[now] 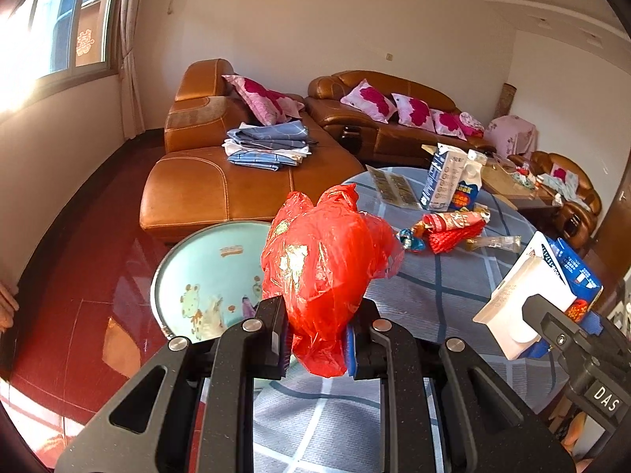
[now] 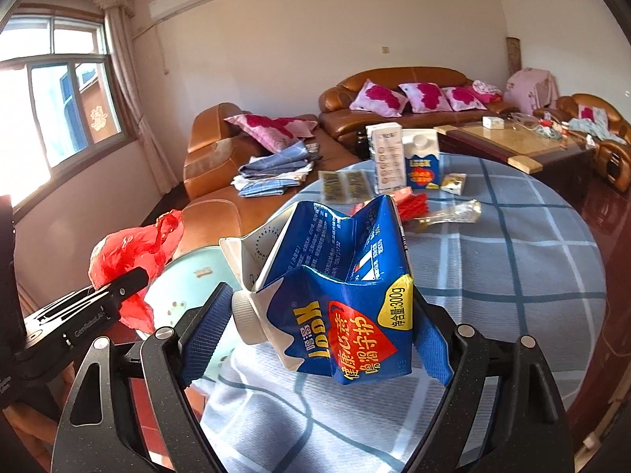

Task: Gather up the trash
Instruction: 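Carry the red bag and blue milk carton over the blue bin with both tools, then open both tools over the blue bin to drop the bag and carton, then grasp the blue-orange wrapper with the left tool while the right tool grasps the clear plastic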

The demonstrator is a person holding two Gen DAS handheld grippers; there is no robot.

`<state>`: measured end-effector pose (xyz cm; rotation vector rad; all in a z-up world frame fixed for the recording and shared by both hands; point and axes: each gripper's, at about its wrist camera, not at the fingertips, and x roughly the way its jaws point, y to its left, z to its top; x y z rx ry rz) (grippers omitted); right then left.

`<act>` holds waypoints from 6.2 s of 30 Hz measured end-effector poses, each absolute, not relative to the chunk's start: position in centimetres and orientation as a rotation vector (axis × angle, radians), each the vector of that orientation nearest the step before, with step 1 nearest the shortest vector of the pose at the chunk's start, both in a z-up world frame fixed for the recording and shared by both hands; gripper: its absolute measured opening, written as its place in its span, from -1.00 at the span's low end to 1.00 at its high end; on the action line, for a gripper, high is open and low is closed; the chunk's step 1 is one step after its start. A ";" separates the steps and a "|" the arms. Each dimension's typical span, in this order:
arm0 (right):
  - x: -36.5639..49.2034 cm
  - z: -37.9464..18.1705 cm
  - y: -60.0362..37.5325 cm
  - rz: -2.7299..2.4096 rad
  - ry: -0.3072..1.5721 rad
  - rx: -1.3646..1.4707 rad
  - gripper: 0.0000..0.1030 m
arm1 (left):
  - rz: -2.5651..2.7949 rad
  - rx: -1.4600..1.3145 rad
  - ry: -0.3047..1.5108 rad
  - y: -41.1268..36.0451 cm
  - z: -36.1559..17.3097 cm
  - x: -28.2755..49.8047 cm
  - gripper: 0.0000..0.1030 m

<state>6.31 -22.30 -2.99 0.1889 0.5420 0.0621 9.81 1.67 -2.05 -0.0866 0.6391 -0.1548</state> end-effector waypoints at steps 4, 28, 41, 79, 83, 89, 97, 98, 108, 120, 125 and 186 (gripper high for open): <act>6.5 -2.7 -21.1 0.084 0.539 0.174 0.61 | -0.142 -0.100 0.634 2.7 -2.0 9.6 -0.62; 9.7 -1.4 -13.4 0.227 0.511 0.088 0.61 | -0.008 -0.167 0.628 9.4 -2.4 10.5 -0.62; 13.0 -1.5 -11.3 0.244 0.512 0.078 0.61 | 0.010 -0.167 0.670 9.5 -3.5 13.5 -0.62; 22.9 -8.9 -9.0 0.300 0.751 0.096 0.62 | 0.055 -0.196 0.868 10.7 -10.1 20.7 -0.62; 23.4 -9.4 -9.2 0.350 0.784 0.132 0.63 | 0.058 -0.197 0.869 10.7 -10.1 20.7 -0.62; 23.1 -8.4 -10.1 0.366 0.766 0.172 0.64 | 0.064 -0.196 0.870 10.4 -10.2 20.8 -0.62; 21.6 -6.9 -12.1 0.293 0.703 0.188 0.64 | 0.065 -0.177 0.875 9.9 -10.6 20.6 -0.61; 21.4 -6.8 -12.4 0.287 0.700 0.193 0.64 | 0.068 -0.169 0.878 9.7 -10.7 20.7 -0.56; 19.4 -6.5 -14.5 0.218 0.673 0.200 0.64 | 0.161 -0.069 0.826 8.0 -9.2 19.6 0.59; 15.6 -5.6 -19.4 0.096 0.624 0.228 0.64 | 0.132 -0.030 0.751 4.7 -6.2 16.8 0.88; 13.5 -5.3 -21.8 0.046 0.608 0.238 0.64 | 0.091 -0.024 0.741 2.6 -5.4 15.5 0.88; 21.0 -10.5 -41.1 -0.272 0.687 0.710 0.62 | -0.212 0.086 0.839 -14.5 -8.9 27.4 0.51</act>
